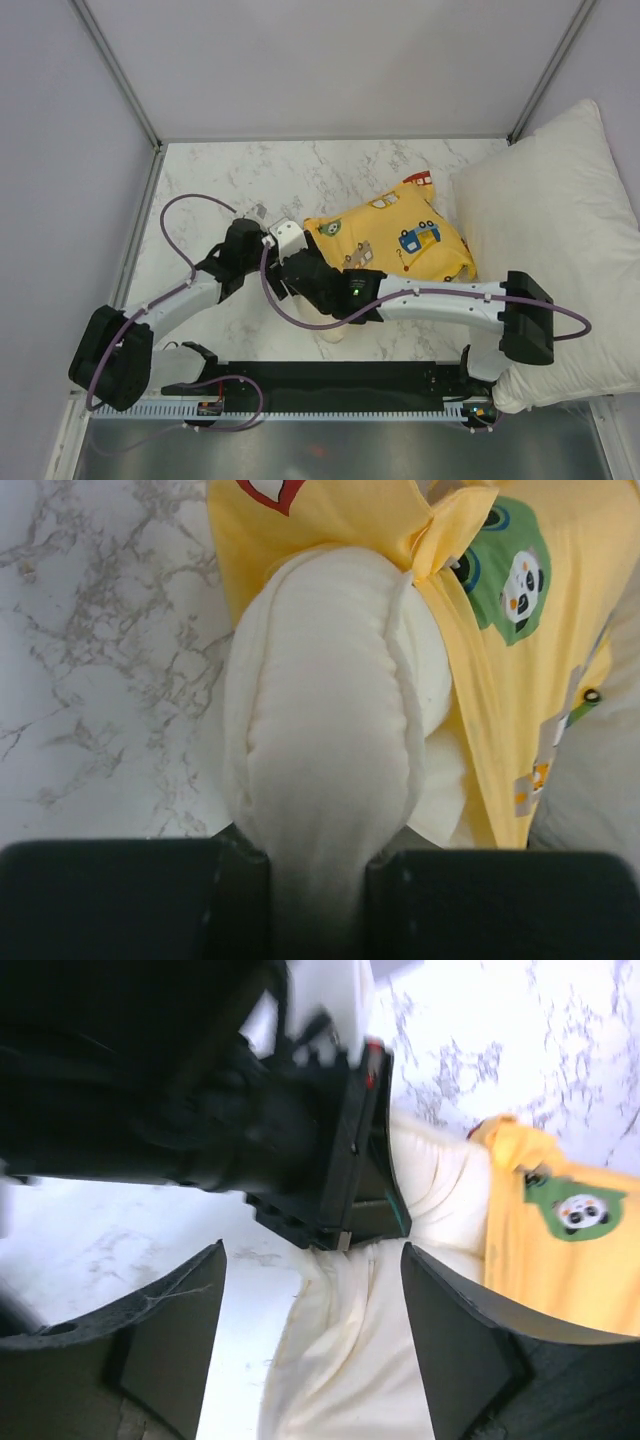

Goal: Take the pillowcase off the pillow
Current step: Grab the pillow, then pull out the pillow

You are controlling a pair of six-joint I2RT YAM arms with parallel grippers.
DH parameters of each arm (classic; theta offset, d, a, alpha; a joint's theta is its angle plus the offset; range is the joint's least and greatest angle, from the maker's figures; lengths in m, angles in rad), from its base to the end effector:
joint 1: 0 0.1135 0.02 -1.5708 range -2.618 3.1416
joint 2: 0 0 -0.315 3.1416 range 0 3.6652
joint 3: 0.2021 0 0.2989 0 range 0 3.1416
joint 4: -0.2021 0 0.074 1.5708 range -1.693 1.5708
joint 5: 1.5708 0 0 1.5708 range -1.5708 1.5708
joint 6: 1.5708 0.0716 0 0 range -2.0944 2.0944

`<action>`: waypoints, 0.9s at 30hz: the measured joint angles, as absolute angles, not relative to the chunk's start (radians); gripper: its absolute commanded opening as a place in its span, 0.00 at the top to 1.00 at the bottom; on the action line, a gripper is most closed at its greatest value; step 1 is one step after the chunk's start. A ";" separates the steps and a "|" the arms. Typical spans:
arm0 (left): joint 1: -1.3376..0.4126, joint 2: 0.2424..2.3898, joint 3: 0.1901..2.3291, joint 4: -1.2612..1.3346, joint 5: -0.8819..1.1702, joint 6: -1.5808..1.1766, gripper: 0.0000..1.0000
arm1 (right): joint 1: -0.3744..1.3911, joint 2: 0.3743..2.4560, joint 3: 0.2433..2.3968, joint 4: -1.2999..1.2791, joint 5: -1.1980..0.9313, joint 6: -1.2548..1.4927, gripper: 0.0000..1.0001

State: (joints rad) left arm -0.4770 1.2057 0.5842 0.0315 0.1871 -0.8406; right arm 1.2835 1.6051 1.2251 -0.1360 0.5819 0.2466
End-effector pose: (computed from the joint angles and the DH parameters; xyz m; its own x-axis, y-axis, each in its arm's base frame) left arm 0.2608 -0.1498 0.2057 -0.7681 -0.4271 -0.4772 0.0243 0.7252 -0.6881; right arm 0.1628 0.4121 0.3094 -0.2981 -0.2892 -0.9097 -0.6114 0.7897 -0.0507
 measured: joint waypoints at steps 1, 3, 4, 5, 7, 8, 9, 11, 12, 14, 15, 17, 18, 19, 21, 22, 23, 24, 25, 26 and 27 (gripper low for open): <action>-0.477 1.220 0.584 0.027 0.188 -0.835 0.98 | 1.288 1.587 1.240 -0.143 0.572 0.246 0.22; -0.471 1.262 0.591 0.024 0.197 -0.809 0.98 | 1.294 1.526 1.253 -0.169 0.554 0.247 0.12; -0.467 1.273 0.596 0.024 0.204 -0.799 0.98 | 1.296 1.487 1.253 -0.187 0.553 0.252 0.07; -0.465 1.282 0.604 0.025 0.213 -0.786 0.98 | 1.298 1.448 1.251 -0.205 0.555 0.257 0.03; -0.465 1.293 0.618 0.027 0.226 -0.758 0.98 | 1.298 1.367 1.236 -0.224 0.575 0.266 0.02; -0.465 1.294 0.621 0.029 0.233 -0.745 0.98 | 1.298 1.335 1.225 -0.235 0.590 0.269 0.02; -0.465 1.293 0.622 0.029 0.239 -0.730 0.98 | 1.298 1.301 1.215 -0.250 0.624 0.273 0.02; -0.465 1.290 0.623 0.025 0.245 -0.706 0.98 | 1.293 1.265 1.208 -0.287 0.680 0.275 0.02; -0.465 1.286 0.625 0.018 0.247 -0.691 0.98 | 1.287 1.262 1.208 -0.302 0.704 0.278 0.02; -0.466 1.272 0.630 -0.007 0.253 -0.663 0.98 | 1.258 1.283 1.213 -0.347 0.737 0.297 0.02; -0.467 1.257 0.632 -0.023 0.253 -0.654 0.98 | 1.232 1.305 1.215 -0.371 0.739 0.315 0.02; -0.469 1.219 0.636 -0.060 0.253 -0.635 0.98 | 1.174 1.352 1.216 -0.402 0.738 0.343 0.02; -0.469 1.199 0.641 -0.082 0.252 -0.626 0.98 | 1.142 1.380 1.216 -0.417 0.735 0.353 0.02; -0.470 1.183 0.645 -0.101 0.245 -0.619 0.98 | 1.112 1.408 1.216 -0.428 0.732 0.356 0.02; -0.473 1.145 0.654 -0.142 0.233 -0.601 0.98 | 1.071 1.459 1.216 -0.435 0.724 0.360 0.02; -0.474 1.129 0.656 -0.157 0.226 -0.595 0.98 | 1.061 1.481 1.216 -0.434 0.713 0.360 0.02; -0.474 1.114 0.656 -0.170 0.220 -0.589 0.98 | 1.058 1.499 1.216 -0.431 0.703 0.360 0.02; -0.474 1.102 0.656 -0.181 0.218 -0.583 0.98 | 1.058 1.518 1.216 -0.425 0.689 0.359 0.02; -0.474 1.093 0.656 -0.192 0.215 -0.580 0.98 | 1.059 1.537 1.216 -0.418 0.673 0.359 0.02; -0.474 1.089 0.656 -0.197 0.214 -0.577 0.98 | 1.060 1.549 1.216 -0.413 0.663 0.359 0.02; -0.474 1.086 0.656 -0.203 0.213 -0.574 0.98 | 1.060 1.559 1.216 -0.408 0.649 0.359 0.02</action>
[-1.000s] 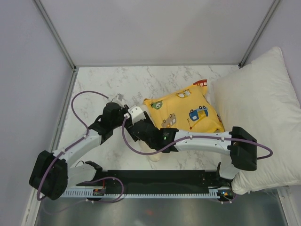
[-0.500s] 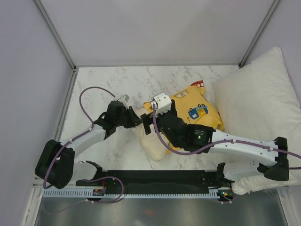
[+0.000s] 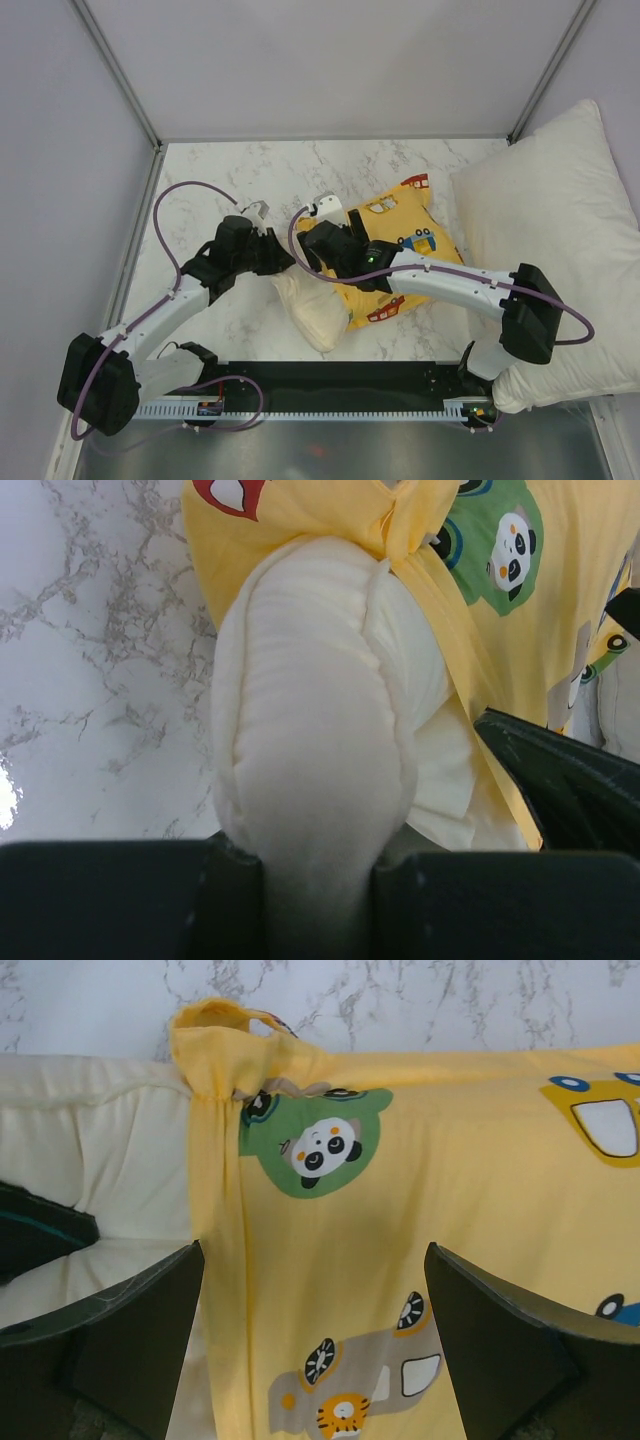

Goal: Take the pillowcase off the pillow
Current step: Pull out the pillow

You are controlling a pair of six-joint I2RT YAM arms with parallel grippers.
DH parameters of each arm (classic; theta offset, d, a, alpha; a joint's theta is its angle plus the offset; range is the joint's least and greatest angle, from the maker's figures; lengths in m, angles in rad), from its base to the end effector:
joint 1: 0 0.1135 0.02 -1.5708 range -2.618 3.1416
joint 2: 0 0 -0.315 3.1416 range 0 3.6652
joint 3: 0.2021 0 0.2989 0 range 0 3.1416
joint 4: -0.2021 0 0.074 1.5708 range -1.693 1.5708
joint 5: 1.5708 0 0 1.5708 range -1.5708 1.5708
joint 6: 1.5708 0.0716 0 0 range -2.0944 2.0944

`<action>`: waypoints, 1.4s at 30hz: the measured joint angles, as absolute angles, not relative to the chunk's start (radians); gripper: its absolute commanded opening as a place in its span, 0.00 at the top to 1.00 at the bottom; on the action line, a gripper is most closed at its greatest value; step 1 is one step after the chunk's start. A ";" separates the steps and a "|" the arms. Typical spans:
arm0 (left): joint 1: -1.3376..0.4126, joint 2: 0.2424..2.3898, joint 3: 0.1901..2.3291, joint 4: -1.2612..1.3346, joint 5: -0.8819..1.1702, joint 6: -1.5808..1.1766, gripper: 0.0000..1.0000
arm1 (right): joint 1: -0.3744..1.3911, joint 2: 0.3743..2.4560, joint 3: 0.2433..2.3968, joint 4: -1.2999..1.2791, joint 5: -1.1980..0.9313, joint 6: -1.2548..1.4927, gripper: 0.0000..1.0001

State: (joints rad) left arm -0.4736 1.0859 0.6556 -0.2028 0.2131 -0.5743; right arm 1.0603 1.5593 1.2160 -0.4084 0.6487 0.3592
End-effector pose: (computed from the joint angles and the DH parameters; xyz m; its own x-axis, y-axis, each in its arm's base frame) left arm 0.2426 -0.1414 0.2394 -0.7667 -0.2037 -0.6089 0.2156 0.8116 -0.5430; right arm 0.2371 0.3349 0.2969 -0.4810 -0.2855 -0.8289 -0.3317 0.9345 -0.1294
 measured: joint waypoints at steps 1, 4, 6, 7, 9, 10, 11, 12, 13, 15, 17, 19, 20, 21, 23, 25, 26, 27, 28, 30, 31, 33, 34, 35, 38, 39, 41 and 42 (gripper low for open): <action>-0.474 1.086 0.656 -0.207 0.213 -0.573 0.98 | 1.062 1.567 1.216 -0.403 0.637 0.359 0.02; -0.474 1.086 0.656 -0.216 0.212 -0.569 0.98 | 1.063 1.568 1.216 -0.392 0.596 0.360 0.02; -0.474 1.086 0.656 -0.217 0.213 -0.567 0.98 | 1.063 1.568 1.215 -0.381 0.579 0.360 0.02; -0.474 1.085 0.656 -0.217 0.213 -0.565 0.98 | 1.063 1.568 1.213 -0.378 0.574 0.361 0.02; -0.474 1.082 0.656 -0.217 0.215 -0.561 0.98 | 1.063 1.571 1.210 -0.380 0.565 0.363 0.02; -0.474 1.077 0.656 -0.219 0.216 -0.559 0.98 | 1.063 1.576 1.210 -0.382 0.559 0.365 0.03; -0.474 1.068 0.656 -0.221 0.219 -0.558 0.98 | 1.063 1.584 1.210 -0.384 0.555 0.369 0.04; -0.474 1.057 0.656 -0.224 0.220 -0.555 0.98 | 1.063 1.595 1.210 -0.385 0.554 0.375 0.05; -0.474 1.045 0.656 -0.229 0.221 -0.552 0.98 | 1.062 1.607 1.210 -0.388 0.554 0.381 0.17; -0.474 1.015 0.653 -0.240 0.222 -0.546 0.98 | 1.062 1.624 1.210 -0.390 0.554 0.394 0.33; -0.474 0.987 0.647 -0.252 0.224 -0.540 0.98 | 1.061 1.628 1.211 -0.392 0.555 0.411 0.67; -0.474 0.965 0.646 -0.261 0.230 -0.535 0.98 | 1.054 1.629 1.217 -0.412 0.575 0.427 0.89; -0.474 0.950 0.646 -0.266 0.231 -0.532 0.98 | 1.047 1.632 1.222 -0.429 0.593 0.429 1.00; -0.474 0.922 0.646 -0.267 0.238 -0.529 0.98 | 1.023 1.640 1.232 -0.458 0.614 0.443 1.00; -0.476 0.906 0.646 -0.273 0.238 -0.528 0.98 | 1.010 1.645 1.249 -0.489 0.633 0.450 1.00; -0.478 0.884 0.644 -0.275 0.239 -0.525 0.98 | 0.989 1.645 1.260 -0.508 0.638 0.453 1.00; -0.478 0.866 0.640 -0.275 0.240 -0.523 0.98 | 0.972 1.645 1.264 -0.512 0.638 0.454 1.00; -0.479 0.846 0.637 -0.275 0.241 -0.521 0.98 | 0.954 1.645 1.266 -0.513 0.638 0.456 1.00; -0.479 0.828 0.635 -0.276 0.242 -0.519 0.98 | 0.934 1.645 1.266 -0.513 0.636 0.457 1.00; -0.479 0.802 0.635 -0.276 0.245 -0.514 0.98 | 0.896 1.644 1.267 -0.509 0.630 0.458 1.00; -0.480 0.791 0.635 -0.276 0.247 -0.513 0.98 | 0.878 1.644 1.267 -0.505 0.621 0.458 1.00; -0.480 0.776 0.635 -0.276 0.247 -0.508 0.98 | 0.841 1.641 1.267 -0.492 0.594 0.459 1.00; -0.480 0.772 0.635 -0.278 0.246 -0.506 0.98 | 0.825 1.639 1.267 -0.486 0.579 0.459 1.00; -0.480 0.768 0.635 -0.279 0.246 -0.505 0.98 | 0.810 1.637 1.267 -0.481 0.562 0.459 1.00; -0.480 0.755 0.635 -0.281 0.246 -0.503 0.98 | 0.765 1.636 1.267 -0.466 0.503 0.456 1.00; -0.480 0.750 0.635 -0.283 0.246 -0.503 0.98 | 0.751 1.636 1.267 -0.461 0.484 0.456 1.00; -0.479 0.736 0.635 -0.286 0.246 -0.503 0.98 | 0.726 1.637 1.270 -0.453 0.444 0.453 1.00; -0.479 0.729 0.635 -0.288 0.246 -0.503 0.98 | 0.713 1.639 1.275 -0.451 0.425 0.452 1.00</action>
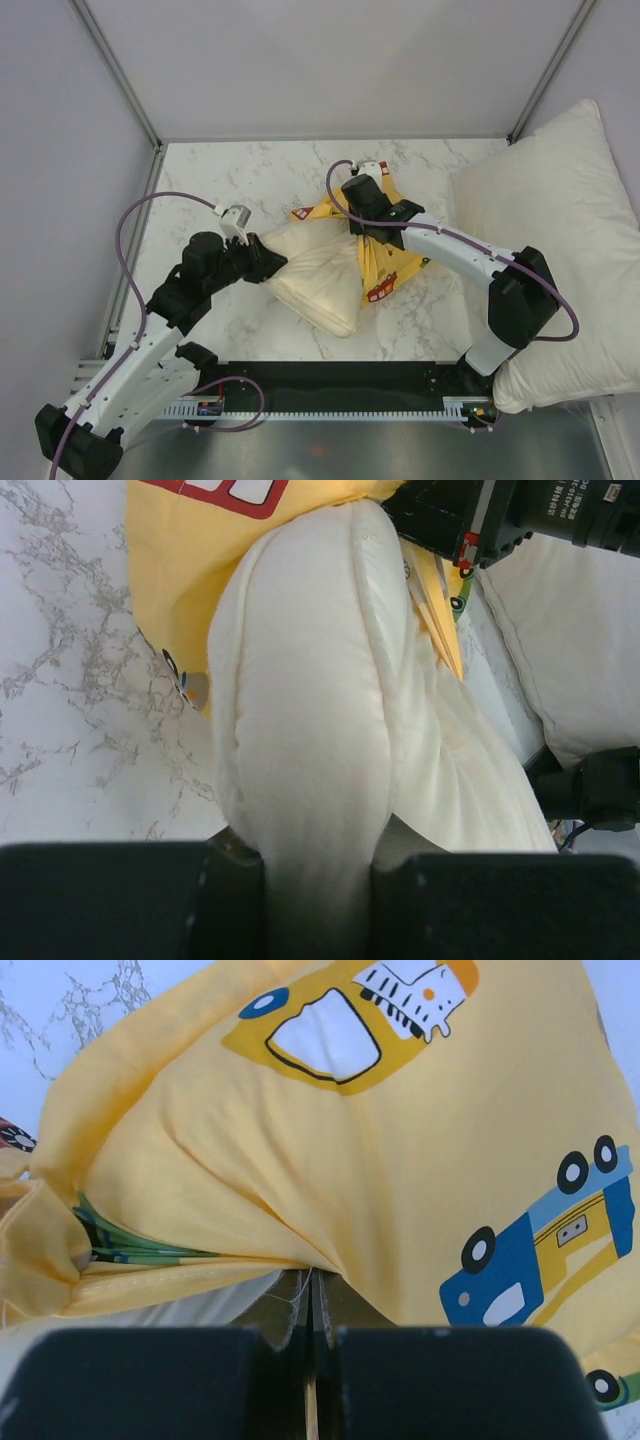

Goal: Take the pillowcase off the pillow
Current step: Pull out the pillow

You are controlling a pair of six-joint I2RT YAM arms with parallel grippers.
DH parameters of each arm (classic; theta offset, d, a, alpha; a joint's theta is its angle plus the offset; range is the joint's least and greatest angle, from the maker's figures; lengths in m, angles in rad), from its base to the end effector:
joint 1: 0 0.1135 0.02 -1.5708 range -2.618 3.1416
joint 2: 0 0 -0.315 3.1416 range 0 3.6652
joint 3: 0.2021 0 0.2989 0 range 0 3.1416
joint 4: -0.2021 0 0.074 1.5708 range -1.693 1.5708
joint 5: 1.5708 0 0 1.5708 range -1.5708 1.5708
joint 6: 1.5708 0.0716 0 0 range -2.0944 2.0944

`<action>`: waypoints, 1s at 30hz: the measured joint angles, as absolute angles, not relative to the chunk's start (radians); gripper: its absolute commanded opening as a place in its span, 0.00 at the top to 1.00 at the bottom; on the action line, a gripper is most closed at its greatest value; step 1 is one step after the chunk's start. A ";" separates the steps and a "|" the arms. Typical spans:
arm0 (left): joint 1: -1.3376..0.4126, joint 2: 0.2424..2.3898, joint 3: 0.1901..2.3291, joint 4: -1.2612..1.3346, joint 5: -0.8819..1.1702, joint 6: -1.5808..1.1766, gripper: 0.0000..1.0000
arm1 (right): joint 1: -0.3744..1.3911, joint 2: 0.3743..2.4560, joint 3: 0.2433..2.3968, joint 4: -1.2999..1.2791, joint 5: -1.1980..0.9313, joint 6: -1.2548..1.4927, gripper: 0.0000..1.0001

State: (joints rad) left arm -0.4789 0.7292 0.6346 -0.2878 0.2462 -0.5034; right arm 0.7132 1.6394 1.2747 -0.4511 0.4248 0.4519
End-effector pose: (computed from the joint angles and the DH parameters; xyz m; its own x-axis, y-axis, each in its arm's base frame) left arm 0.1831 -0.1147 0.3019 -0.6025 -0.2143 -0.7688 0.4075 0.7456 -0.5272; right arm 0.3460 0.2603 0.2780 -0.6625 -0.0471 -0.7476 -0.1036 0.9942 0.0292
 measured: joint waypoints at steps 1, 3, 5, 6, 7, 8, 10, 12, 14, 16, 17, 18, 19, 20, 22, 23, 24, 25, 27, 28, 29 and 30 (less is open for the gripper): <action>-0.479 0.721 0.635 -0.291 0.246 -0.503 0.98 | 0.702 1.644 1.280 -0.448 0.410 0.451 1.00; -0.477 0.708 0.635 -0.297 0.245 -0.503 0.98 | 0.684 1.654 1.289 -0.441 0.376 0.450 1.00; -0.472 0.701 0.635 -0.305 0.245 -0.503 0.98 | 0.669 1.664 1.296 -0.436 0.350 0.449 1.00; -0.471 0.699 0.635 -0.307 0.244 -0.503 0.98 | 0.662 1.666 1.297 -0.434 0.338 0.449 1.00; -0.469 0.699 0.635 -0.306 0.245 -0.503 0.98 | 0.654 1.668 1.298 -0.432 0.325 0.448 1.00; -0.467 0.699 0.635 -0.306 0.245 -0.504 0.98 | 0.646 1.669 1.299 -0.432 0.309 0.448 1.00; -0.465 0.702 0.635 -0.299 0.246 -0.504 0.98 | 0.636 1.669 1.301 -0.430 0.285 0.445 1.00; -0.463 0.719 0.635 -0.276 0.255 -0.505 0.98 | 0.630 1.669 1.301 -0.424 0.268 0.429 1.00; -0.456 0.764 0.636 -0.240 0.267 -0.512 0.98 | 0.628 1.668 1.301 -0.418 0.276 0.400 0.99; -0.448 0.841 0.654 -0.197 0.273 -0.522 0.98 | 0.629 1.661 1.296 -0.417 0.303 0.376 0.76; -0.441 0.889 0.672 -0.183 0.276 -0.528 0.98 | 0.630 1.651 1.286 -0.412 0.318 0.366 0.65; -0.433 0.928 0.693 -0.174 0.280 -0.532 0.98 | 0.633 1.634 1.272 -0.412 0.327 0.360 0.45; -0.420 0.978 0.720 -0.162 0.289 -0.536 0.98 | 0.640 1.611 1.253 -0.408 0.337 0.359 0.36; -0.406 1.025 0.748 -0.152 0.296 -0.540 0.98 | 0.648 1.588 1.236 -0.408 0.342 0.363 0.31; -0.376 1.111 0.807 -0.136 0.317 -0.547 0.98 | 0.678 1.514 1.196 -0.411 0.358 0.365 0.23; -0.363 1.143 0.829 -0.129 0.324 -0.550 0.98 | 0.699 1.471 1.176 -0.416 0.374 0.366 0.22; -0.348 1.176 0.854 -0.126 0.333 -0.550 0.98 | 0.715 1.438 1.163 -0.425 0.385 0.369 0.21; -0.336 1.203 0.876 -0.123 0.340 -0.550 0.98 | 0.733 1.399 1.145 -0.434 0.400 0.375 0.20; -0.316 1.240 0.908 -0.121 0.347 -0.551 0.98 | 0.775 1.338 1.117 -0.443 0.429 0.393 0.20; -0.310 1.249 0.917 -0.121 0.349 -0.551 0.98 | 0.793 1.317 1.104 -0.446 0.443 0.405 0.19; -0.306 1.254 0.922 -0.121 0.351 -0.551 0.98 | 0.810 1.304 1.091 -0.447 0.452 0.418 0.20; -0.302 1.254 0.924 -0.122 0.352 -0.551 0.98 | 0.827 1.299 1.076 -0.447 0.459 0.428 0.19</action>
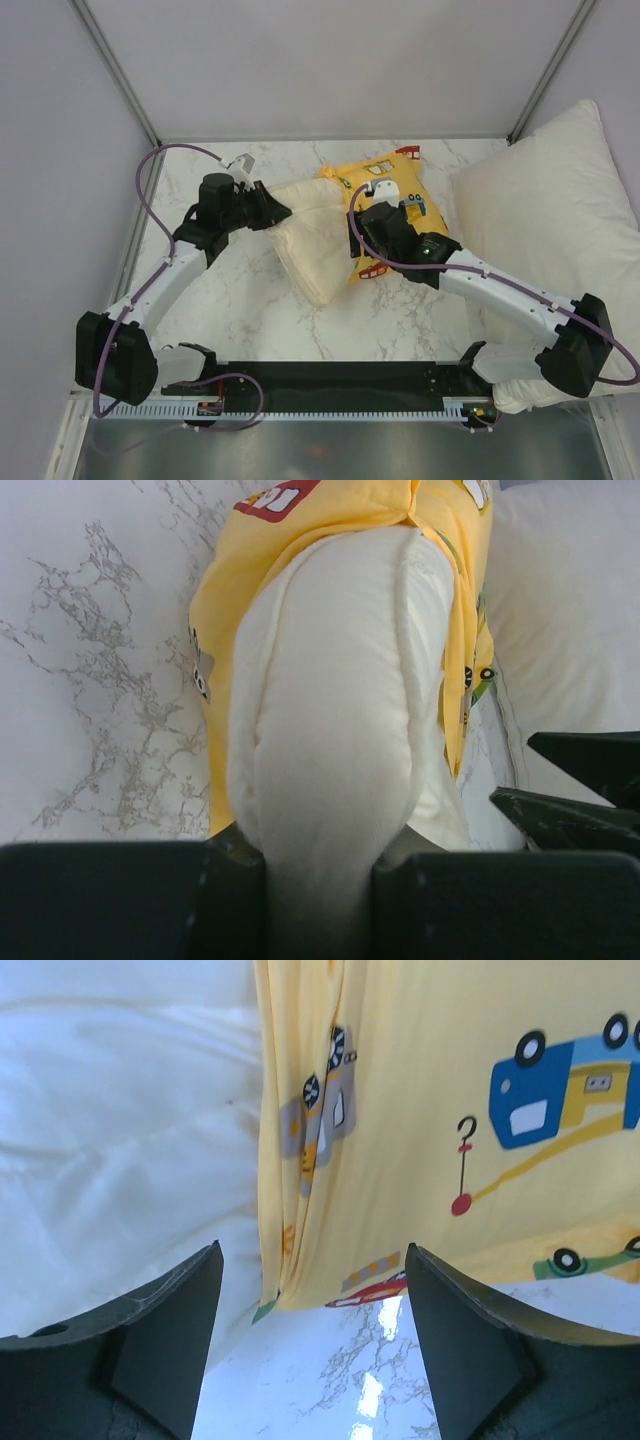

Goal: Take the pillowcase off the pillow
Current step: Pull out the pillow

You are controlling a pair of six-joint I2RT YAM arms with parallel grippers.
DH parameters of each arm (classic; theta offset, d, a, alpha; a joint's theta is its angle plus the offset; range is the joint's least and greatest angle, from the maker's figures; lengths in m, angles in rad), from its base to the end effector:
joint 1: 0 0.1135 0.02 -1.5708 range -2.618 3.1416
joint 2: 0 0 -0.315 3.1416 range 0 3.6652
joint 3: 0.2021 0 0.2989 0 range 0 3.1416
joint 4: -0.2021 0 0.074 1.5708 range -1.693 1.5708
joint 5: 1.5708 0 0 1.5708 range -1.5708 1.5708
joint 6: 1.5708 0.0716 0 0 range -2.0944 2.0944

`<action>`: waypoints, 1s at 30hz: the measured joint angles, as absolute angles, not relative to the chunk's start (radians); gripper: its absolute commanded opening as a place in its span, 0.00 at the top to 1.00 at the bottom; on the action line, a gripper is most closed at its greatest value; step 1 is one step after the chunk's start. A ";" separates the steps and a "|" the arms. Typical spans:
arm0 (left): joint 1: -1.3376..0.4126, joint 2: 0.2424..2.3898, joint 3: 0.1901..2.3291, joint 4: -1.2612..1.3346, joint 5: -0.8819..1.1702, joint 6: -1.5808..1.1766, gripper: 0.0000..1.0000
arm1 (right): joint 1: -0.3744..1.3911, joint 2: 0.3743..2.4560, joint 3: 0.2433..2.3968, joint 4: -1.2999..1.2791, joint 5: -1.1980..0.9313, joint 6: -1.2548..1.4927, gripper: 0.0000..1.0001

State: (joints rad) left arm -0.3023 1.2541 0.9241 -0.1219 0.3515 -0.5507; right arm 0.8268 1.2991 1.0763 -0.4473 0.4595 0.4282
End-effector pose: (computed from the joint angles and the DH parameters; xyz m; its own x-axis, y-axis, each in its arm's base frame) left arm 0.3224 -0.1264 0.3130 -0.6562 -0.3100 -0.6879 0.2720 0.7532 -0.5989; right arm 0.2554 0.2306 0.3249 -0.5587 -0.0575 -0.8274 -0.2111 0.9746 0.0749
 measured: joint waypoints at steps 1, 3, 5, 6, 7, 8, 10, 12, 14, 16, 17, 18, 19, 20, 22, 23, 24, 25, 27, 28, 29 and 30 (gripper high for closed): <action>-0.301 1.254 0.926 -0.122 0.353 -0.551 0.98 | 0.840 1.299 1.061 -0.447 0.467 0.437 0.19; -0.299 1.254 0.929 -0.121 0.359 -0.551 0.98 | 0.855 1.309 1.030 -0.446 0.474 0.450 0.19; -0.297 1.253 0.929 -0.123 0.368 -0.551 0.98 | 0.859 1.326 1.008 -0.443 0.482 0.458 0.19; -0.296 1.253 0.929 -0.124 0.371 -0.550 0.98 | 0.860 1.338 1.002 -0.438 0.493 0.461 0.19; -0.295 1.253 0.929 -0.125 0.373 -0.550 0.98 | 0.860 1.351 1.000 -0.431 0.505 0.463 0.19; -0.295 1.253 0.929 -0.125 0.373 -0.550 0.98 | 0.860 1.362 1.000 -0.421 0.517 0.465 0.19; -0.294 1.252 0.929 -0.126 0.376 -0.550 0.98 | 0.860 1.382 1.000 -0.398 0.546 0.468 0.19; -0.291 1.248 0.929 -0.126 0.377 -0.550 0.98 | 0.859 1.398 1.000 -0.375 0.568 0.468 0.19; -0.287 1.244 0.928 -0.125 0.377 -0.550 0.98 | 0.859 1.421 1.001 -0.350 0.585 0.467 0.19; -0.285 1.242 0.928 -0.126 0.377 -0.550 0.98 | 0.859 1.455 1.003 -0.327 0.598 0.468 0.19; -0.283 1.242 0.928 -0.125 0.377 -0.550 0.98 | 0.858 1.475 1.003 -0.312 0.600 0.468 0.21; -0.282 1.242 0.928 -0.126 0.376 -0.550 0.98 | 0.857 1.495 1.003 -0.297 0.600 0.467 0.23; -0.281 1.242 0.928 -0.126 0.376 -0.550 0.98 | 0.854 1.510 1.003 -0.284 0.598 0.466 0.26; -0.281 1.242 0.928 -0.125 0.377 -0.549 0.98 | 0.850 1.528 1.002 -0.265 0.590 0.464 0.34; -0.278 1.243 0.928 -0.124 0.377 -0.549 0.98 | 0.839 1.551 0.989 -0.213 0.560 0.456 0.44; -0.276 1.245 0.928 -0.125 0.378 -0.549 0.98 | 0.833 1.559 0.981 -0.187 0.542 0.453 0.51; -0.275 1.249 0.928 -0.124 0.379 -0.549 0.98 | 0.826 1.563 0.970 -0.154 0.520 0.449 0.56; -0.273 1.253 0.928 -0.123 0.379 -0.549 0.98 | 0.822 1.566 0.958 -0.121 0.502 0.438 0.60; -0.268 1.265 0.928 -0.122 0.381 -0.549 0.98 | 0.813 1.566 0.933 -0.065 0.468 0.414 0.75; -0.263 1.275 0.928 -0.120 0.385 -0.549 0.98 | 0.808 1.566 0.920 -0.035 0.451 0.398 0.85; -0.258 1.283 0.928 -0.117 0.388 -0.549 0.98 | 0.804 1.566 0.908 -0.010 0.437 0.389 1.00; -0.254 1.293 0.928 -0.113 0.390 -0.549 0.98 | 0.800 1.566 0.899 0.012 0.422 0.374 1.00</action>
State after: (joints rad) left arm -0.2539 1.2934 0.9283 -0.1135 0.3897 -0.5488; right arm 0.8001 1.5661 0.8993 0.0116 0.4217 0.3737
